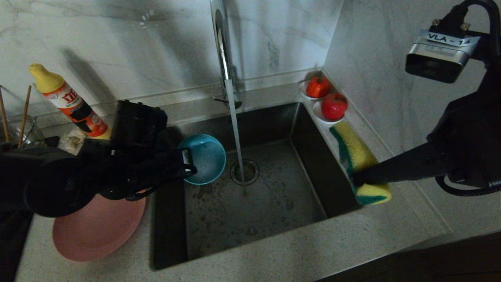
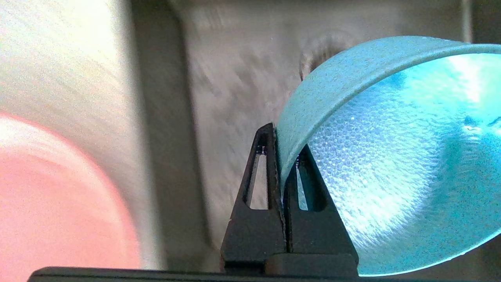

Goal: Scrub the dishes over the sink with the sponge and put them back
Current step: Rinse the bowl

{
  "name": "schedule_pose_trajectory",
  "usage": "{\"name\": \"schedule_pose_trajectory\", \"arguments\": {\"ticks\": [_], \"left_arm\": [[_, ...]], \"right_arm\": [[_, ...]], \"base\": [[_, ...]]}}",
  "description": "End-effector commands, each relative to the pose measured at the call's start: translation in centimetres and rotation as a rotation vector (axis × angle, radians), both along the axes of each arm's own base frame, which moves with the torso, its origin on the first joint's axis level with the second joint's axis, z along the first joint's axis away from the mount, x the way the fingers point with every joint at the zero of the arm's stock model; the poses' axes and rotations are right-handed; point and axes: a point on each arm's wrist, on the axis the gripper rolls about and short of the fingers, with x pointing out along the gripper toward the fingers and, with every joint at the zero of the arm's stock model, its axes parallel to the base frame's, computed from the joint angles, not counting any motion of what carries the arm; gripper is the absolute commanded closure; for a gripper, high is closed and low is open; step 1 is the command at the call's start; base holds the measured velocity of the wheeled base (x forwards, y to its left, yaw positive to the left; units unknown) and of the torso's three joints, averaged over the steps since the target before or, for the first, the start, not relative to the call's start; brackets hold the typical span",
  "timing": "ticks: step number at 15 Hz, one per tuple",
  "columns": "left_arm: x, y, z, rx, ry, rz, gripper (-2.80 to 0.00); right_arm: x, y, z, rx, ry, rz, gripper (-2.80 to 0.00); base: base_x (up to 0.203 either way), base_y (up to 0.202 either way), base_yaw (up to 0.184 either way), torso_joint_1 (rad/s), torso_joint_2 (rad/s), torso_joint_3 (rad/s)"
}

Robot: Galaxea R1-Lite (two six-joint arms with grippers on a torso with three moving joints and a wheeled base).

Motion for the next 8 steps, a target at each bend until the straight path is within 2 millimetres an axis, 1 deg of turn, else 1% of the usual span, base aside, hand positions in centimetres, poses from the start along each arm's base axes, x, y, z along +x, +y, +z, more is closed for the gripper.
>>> {"name": "schedule_pose_trajectory", "arguments": {"ticks": [1, 5, 8], "left_arm": [[-2.6, 1.4, 2.5, 0.017, -0.14, 0.002, 0.0], [-5.5, 2.8, 5.3, 0.032, -0.316, -0.015, 0.0], [-7.0, 3.5, 7.1, 0.051, -0.411, -0.028, 0.0]], "right_arm": [[0.0, -0.1, -0.2, -0.004, 0.01, 0.0, 0.0], [-0.1, -0.2, -0.2, -0.005, 0.011, -0.006, 0.0], [0.1, -0.1, -0.2, -0.005, 0.013, -0.007, 0.0]], "base": [[0.0, 0.0, 0.0, 0.0, 0.0, 0.0], [0.0, 0.0, 0.0, 0.0, 0.0, 0.0], [0.0, 0.0, 0.0, 0.0, 0.0, 0.0]]}}
